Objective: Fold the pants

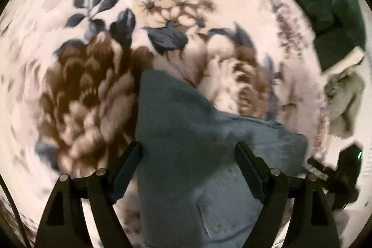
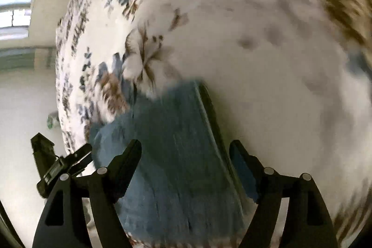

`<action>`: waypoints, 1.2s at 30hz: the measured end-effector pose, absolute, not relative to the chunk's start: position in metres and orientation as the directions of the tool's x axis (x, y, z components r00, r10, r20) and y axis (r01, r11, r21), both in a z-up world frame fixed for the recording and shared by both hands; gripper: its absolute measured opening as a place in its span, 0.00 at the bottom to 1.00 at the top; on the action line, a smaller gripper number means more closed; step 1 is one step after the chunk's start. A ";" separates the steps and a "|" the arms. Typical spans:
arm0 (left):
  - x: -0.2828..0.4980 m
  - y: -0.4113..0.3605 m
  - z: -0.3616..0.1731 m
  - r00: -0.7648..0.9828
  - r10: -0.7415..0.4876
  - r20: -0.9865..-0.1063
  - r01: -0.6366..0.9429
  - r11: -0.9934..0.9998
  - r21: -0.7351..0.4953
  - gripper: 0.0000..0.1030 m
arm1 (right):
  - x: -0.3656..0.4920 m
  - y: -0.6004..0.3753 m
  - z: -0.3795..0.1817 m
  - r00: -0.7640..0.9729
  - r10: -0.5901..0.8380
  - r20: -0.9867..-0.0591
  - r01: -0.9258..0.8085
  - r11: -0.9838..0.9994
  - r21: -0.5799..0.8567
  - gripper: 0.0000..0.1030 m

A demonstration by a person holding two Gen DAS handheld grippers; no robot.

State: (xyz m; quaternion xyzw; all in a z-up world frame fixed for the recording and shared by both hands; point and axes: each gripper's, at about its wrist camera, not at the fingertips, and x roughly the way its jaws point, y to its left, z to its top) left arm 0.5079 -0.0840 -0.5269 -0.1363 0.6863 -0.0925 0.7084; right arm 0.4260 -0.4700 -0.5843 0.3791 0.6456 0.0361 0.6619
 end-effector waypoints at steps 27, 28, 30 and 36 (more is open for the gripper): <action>0.407 -0.108 -0.515 0.046 0.014 -0.999 0.009 1.000 0.015 0.82 | 0.321 -0.450 -0.563 0.102 0.586 -0.804 0.561 0.633 0.533 0.70; 0.405 -0.108 -0.517 0.046 0.007 -0.999 0.005 1.000 0.007 0.82 | 0.318 -0.442 -0.569 0.093 0.597 -0.797 0.566 0.627 0.536 0.70; 0.403 -0.106 -0.519 0.052 -0.001 -0.999 0.000 1.000 -0.001 0.82 | 0.316 -0.426 -0.583 0.089 0.633 -0.769 0.587 0.591 0.554 0.70; 0.402 -0.102 -0.522 0.052 -0.012 -0.999 0.002 1.000 -0.012 0.84 | 0.324 -0.390 -0.597 0.043 0.552 -0.833 0.536 0.691 0.485 0.61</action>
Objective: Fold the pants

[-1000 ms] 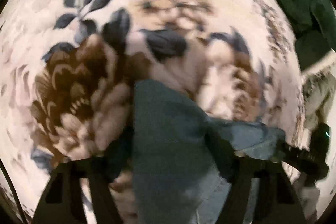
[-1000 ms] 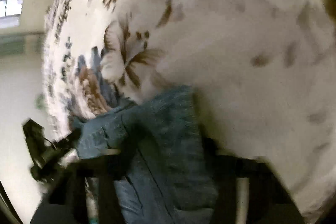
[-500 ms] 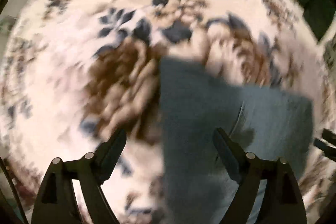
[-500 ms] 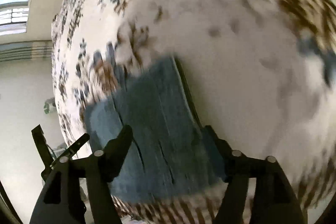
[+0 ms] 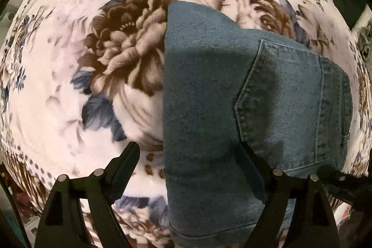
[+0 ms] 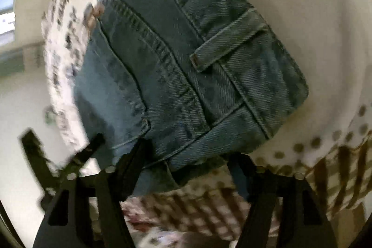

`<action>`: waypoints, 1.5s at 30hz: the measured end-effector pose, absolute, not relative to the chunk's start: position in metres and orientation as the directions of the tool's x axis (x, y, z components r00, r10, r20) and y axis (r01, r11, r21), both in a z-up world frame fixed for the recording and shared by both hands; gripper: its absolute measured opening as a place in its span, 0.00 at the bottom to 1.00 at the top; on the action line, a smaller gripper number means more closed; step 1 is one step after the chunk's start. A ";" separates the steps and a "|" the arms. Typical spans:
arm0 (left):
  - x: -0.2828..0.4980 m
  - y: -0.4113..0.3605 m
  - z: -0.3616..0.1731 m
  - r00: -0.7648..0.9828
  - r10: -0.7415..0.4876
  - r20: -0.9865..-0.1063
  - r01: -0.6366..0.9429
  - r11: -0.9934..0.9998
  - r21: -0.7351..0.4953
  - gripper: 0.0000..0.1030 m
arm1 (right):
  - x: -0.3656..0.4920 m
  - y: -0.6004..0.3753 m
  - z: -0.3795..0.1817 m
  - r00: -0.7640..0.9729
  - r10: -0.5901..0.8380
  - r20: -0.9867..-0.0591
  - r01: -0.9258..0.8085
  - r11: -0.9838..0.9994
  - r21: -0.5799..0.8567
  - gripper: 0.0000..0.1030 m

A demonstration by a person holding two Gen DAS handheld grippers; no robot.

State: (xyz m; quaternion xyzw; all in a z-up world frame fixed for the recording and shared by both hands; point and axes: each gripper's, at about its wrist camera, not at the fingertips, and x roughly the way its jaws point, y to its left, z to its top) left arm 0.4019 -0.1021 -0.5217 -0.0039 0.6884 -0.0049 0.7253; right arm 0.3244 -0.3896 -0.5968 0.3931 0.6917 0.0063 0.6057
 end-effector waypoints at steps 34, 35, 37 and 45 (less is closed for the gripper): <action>0.414 -0.046 -0.552 0.048 -0.629 -0.776 -0.150 0.763 -0.629 0.90 | 0.341 -0.377 -0.630 0.357 0.797 -0.487 0.339 0.375 0.863 0.50; 0.417 -0.051 -0.551 0.045 -0.621 -0.782 -0.139 0.771 -0.621 0.90 | 0.342 -0.377 -0.630 0.351 0.790 -0.503 0.331 0.397 0.856 0.49; 0.419 -0.059 -0.558 0.016 -0.587 -0.809 -0.118 0.802 -0.585 0.89 | 0.345 -0.377 -0.640 0.314 0.766 -0.561 0.353 0.454 0.818 0.53; 0.421 -0.067 -0.552 0.023 -0.525 -0.851 -0.047 0.849 -0.526 0.48 | 0.347 -0.377 -0.650 0.275 0.751 -0.601 0.415 0.471 0.778 0.46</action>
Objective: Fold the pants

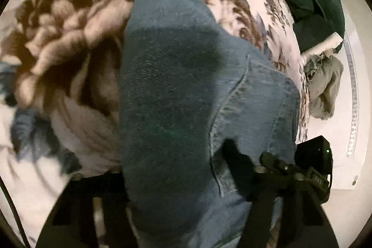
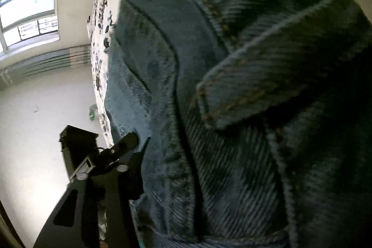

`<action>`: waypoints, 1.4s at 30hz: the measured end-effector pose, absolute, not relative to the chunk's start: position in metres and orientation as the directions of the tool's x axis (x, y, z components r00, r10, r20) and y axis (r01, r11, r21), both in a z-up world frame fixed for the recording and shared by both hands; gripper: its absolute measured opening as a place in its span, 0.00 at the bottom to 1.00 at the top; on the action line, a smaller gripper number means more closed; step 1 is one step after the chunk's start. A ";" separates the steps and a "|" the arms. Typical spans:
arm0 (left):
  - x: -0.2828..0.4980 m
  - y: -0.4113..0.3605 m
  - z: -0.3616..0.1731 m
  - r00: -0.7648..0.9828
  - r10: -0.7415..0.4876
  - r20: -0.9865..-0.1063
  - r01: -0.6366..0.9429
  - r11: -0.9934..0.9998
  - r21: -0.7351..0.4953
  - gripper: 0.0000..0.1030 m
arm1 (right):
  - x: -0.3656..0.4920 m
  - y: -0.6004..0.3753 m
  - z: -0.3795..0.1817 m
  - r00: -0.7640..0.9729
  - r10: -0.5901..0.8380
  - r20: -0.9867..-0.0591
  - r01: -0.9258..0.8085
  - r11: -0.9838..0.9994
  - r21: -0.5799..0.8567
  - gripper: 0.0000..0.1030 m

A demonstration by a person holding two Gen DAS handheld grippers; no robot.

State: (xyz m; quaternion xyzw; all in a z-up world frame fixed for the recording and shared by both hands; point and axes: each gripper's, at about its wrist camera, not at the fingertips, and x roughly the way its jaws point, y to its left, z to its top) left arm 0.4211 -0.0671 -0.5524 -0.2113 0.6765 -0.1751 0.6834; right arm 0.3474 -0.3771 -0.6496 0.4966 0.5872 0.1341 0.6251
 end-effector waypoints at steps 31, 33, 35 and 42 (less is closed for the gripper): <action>0.589 0.014 -0.391 0.207 -0.500 -0.841 0.027 0.862 -0.506 0.28 | 0.548 -0.274 -0.467 0.395 0.717 -0.574 0.226 0.530 0.818 0.33; 0.634 0.030 -0.394 0.221 -0.492 -0.842 0.039 0.867 -0.496 0.28 | 0.595 -0.254 -0.472 0.413 0.719 -0.558 0.220 0.517 0.828 0.33; 0.683 0.047 -0.403 0.239 -0.476 -0.846 0.056 0.877 -0.477 0.28 | 0.641 -0.238 -0.481 0.435 0.724 -0.535 0.199 0.502 0.842 0.33; 0.810 0.084 -0.474 0.248 -0.442 -0.862 0.096 0.897 -0.432 0.29 | 0.785 -0.187 -0.565 0.454 0.733 -0.506 0.169 0.487 0.857 0.33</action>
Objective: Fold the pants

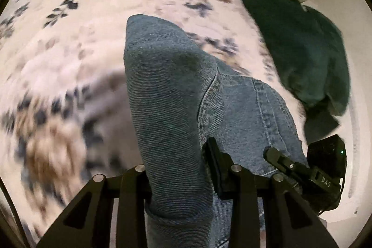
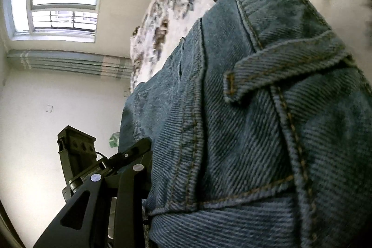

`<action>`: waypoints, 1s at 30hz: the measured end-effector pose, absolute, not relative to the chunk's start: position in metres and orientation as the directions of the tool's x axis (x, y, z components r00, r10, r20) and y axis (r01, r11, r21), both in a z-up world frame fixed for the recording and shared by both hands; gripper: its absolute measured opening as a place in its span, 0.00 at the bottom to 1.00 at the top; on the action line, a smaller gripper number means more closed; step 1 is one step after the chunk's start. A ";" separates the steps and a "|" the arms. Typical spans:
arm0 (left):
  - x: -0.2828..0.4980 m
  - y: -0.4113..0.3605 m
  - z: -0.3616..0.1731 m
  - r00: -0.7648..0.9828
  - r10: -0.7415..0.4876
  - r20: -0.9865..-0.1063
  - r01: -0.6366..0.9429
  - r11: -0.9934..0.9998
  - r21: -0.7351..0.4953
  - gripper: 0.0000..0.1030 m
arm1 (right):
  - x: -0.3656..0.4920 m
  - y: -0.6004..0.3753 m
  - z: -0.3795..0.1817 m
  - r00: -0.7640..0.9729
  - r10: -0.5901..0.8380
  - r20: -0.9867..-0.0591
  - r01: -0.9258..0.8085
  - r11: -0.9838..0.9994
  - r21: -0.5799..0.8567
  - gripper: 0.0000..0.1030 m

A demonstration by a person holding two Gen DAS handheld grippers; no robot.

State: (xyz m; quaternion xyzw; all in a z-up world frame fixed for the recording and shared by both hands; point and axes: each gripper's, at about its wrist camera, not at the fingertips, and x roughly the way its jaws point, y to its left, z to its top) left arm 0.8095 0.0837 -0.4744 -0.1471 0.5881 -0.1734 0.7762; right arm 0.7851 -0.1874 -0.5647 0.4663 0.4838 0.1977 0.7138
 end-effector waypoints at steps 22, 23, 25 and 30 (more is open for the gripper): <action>0.769 0.119 -0.506 0.230 -0.147 -0.962 -0.046 0.986 -0.161 0.83 | 0.785 -0.150 -0.556 0.157 0.224 -0.962 0.124 0.962 0.244 0.88; 0.768 0.114 -0.498 0.246 -0.103 -0.964 -0.040 0.992 -0.116 0.83 | 0.791 -0.143 -0.544 0.180 0.192 -0.965 0.118 0.969 0.215 0.88; 0.762 0.099 -0.481 0.301 -0.024 -0.953 -0.007 1.000 -0.028 0.83 | 0.783 -0.138 -0.521 0.221 0.129 -0.967 0.089 0.984 0.151 0.88; 0.752 0.073 -0.456 0.344 0.065 -0.937 0.018 0.997 0.076 0.84 | 0.776 -0.123 -0.479 0.260 0.008 -0.966 0.075 0.997 0.029 0.90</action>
